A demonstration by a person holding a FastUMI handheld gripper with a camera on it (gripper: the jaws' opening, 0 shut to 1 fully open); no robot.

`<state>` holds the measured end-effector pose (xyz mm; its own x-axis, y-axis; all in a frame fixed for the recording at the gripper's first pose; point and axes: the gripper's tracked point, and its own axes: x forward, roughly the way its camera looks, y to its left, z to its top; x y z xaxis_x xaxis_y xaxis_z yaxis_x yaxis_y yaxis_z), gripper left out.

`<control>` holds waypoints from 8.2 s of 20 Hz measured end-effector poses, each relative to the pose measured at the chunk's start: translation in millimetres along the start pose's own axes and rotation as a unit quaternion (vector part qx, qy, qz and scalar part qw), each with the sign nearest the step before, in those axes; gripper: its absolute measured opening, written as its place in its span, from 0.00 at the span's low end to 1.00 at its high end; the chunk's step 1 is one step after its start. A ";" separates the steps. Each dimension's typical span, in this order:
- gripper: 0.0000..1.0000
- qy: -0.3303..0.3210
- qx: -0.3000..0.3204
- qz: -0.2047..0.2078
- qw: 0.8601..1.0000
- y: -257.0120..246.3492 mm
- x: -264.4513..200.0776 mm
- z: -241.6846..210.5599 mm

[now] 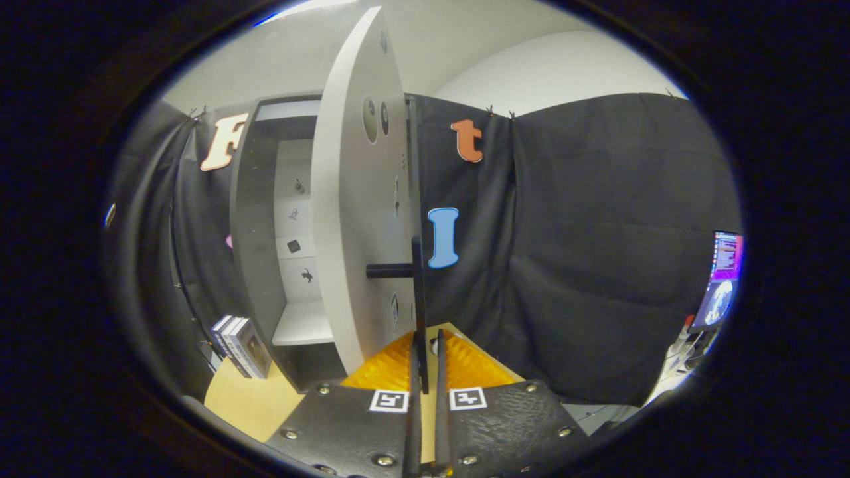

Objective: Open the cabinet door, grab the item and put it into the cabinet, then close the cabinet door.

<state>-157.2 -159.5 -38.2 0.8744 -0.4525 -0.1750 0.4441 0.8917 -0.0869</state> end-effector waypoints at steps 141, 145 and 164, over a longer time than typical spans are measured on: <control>0.50 0.116 -0.077 0.228 0.964 180.9 170.3 18.0; 0.50 0.088 -0.075 0.215 0.970 158.4 131.7 29.0; 0.50 -0.028 -0.028 0.010 0.999 -70.1 -25.5 72.1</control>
<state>-196.6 -210.6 43.0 0.8932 -0.4328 -0.1219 0.4165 0.8985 -0.1384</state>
